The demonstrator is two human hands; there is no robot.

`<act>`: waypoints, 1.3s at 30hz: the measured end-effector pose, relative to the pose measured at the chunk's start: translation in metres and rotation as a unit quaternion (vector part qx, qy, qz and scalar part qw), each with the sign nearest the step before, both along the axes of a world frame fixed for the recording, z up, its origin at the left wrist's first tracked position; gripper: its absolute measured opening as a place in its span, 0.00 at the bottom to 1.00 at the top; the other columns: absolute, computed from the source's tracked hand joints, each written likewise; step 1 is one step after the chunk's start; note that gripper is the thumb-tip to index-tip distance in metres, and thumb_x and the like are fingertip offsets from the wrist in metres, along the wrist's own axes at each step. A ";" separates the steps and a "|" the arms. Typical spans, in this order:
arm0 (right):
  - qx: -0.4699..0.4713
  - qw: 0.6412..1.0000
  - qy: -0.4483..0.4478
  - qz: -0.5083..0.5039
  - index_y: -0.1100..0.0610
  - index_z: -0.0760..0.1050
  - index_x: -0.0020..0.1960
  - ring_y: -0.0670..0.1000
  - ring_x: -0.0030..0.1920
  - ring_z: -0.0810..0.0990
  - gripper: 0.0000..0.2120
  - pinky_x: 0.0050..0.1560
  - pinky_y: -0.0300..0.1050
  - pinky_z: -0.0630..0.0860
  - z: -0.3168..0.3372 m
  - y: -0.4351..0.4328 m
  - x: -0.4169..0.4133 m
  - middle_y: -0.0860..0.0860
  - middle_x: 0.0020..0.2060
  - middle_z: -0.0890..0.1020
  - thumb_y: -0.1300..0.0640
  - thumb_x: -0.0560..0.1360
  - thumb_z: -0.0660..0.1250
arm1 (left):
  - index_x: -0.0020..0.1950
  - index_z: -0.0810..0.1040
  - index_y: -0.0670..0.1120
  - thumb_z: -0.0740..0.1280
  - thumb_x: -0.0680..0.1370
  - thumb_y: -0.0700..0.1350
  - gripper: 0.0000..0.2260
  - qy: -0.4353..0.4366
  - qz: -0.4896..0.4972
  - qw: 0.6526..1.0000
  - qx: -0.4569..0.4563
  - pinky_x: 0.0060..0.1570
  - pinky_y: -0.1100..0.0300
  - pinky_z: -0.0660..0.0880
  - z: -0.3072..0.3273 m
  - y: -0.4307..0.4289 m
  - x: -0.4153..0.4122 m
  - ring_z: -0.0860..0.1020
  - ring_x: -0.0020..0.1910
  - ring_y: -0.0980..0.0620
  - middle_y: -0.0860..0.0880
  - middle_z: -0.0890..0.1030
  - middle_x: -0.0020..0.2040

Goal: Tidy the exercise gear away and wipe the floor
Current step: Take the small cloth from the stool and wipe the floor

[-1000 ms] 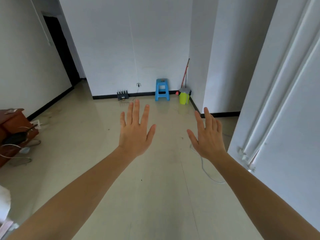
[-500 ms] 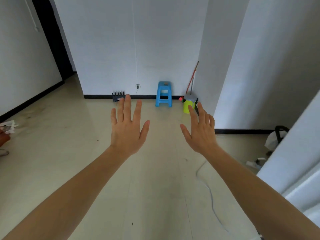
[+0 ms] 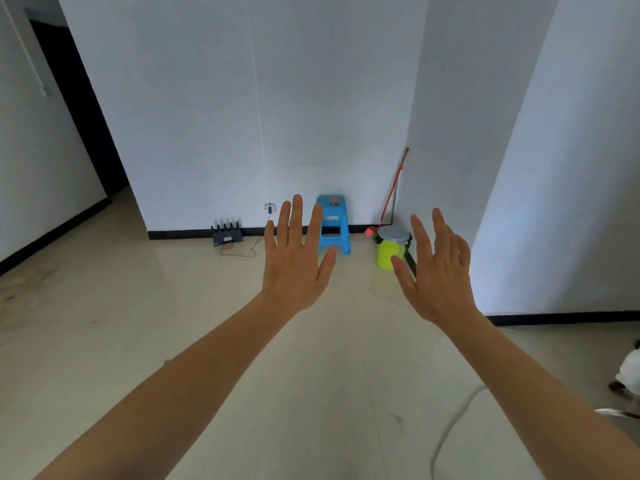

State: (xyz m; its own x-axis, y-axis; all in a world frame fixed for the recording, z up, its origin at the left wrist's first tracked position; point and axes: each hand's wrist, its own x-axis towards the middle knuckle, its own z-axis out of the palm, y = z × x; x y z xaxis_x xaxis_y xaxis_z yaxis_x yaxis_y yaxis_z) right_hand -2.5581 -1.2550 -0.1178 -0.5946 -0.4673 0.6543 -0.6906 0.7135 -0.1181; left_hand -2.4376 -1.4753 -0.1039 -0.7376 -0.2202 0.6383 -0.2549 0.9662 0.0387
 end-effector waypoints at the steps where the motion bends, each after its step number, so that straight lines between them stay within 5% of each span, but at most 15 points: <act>1: -0.006 1.000 -0.003 -0.002 0.54 0.53 0.80 0.61 0.76 0.59 0.33 0.73 0.61 0.57 0.000 -0.014 -0.033 0.60 0.79 0.52 0.40 0.81 0.54 | 0.81 0.47 0.48 0.47 0.83 0.60 0.30 0.000 0.001 1.000 0.005 0.74 0.38 0.55 0.002 -0.014 -0.033 0.46 0.79 0.41 0.40 0.46 0.80; 10: -0.021 1.000 -0.017 -0.015 0.52 0.46 0.81 0.60 0.79 0.49 0.36 0.77 0.62 0.50 0.033 -0.184 -0.297 0.59 0.80 0.46 0.37 0.81 0.55 | 0.80 0.51 0.46 0.50 0.83 0.59 0.29 0.057 0.009 0.997 -0.049 0.74 0.37 0.53 0.065 -0.166 -0.278 0.48 0.79 0.38 0.38 0.50 0.80; 20: -0.055 0.997 0.052 -0.022 0.54 0.47 0.81 0.60 0.79 0.47 0.36 0.76 0.63 0.48 0.041 -0.397 -0.530 0.61 0.79 0.46 0.35 0.81 0.50 | 0.80 0.52 0.47 0.50 0.83 0.59 0.29 0.124 0.050 0.991 -0.027 0.74 0.38 0.51 0.053 -0.372 -0.489 0.47 0.79 0.38 0.38 0.48 0.80; 27: -0.019 0.999 0.037 -0.026 0.54 0.48 0.81 0.59 0.79 0.47 0.35 0.77 0.62 0.49 0.040 -0.519 -0.707 0.60 0.79 0.47 0.37 0.81 0.53 | 0.81 0.48 0.48 0.48 0.83 0.60 0.29 0.052 0.017 0.998 0.018 0.74 0.38 0.50 0.052 -0.510 -0.686 0.44 0.79 0.40 0.40 0.45 0.80; 39: 0.043 0.994 -0.096 -0.038 0.52 0.43 0.81 0.61 0.79 0.48 0.35 0.76 0.63 0.52 -0.072 -0.668 -1.066 0.60 0.80 0.44 0.38 0.81 0.50 | 0.80 0.43 0.48 0.44 0.82 0.62 0.31 -0.117 -0.013 0.991 0.063 0.74 0.38 0.52 -0.059 -0.676 -1.053 0.43 0.79 0.42 0.42 0.42 0.80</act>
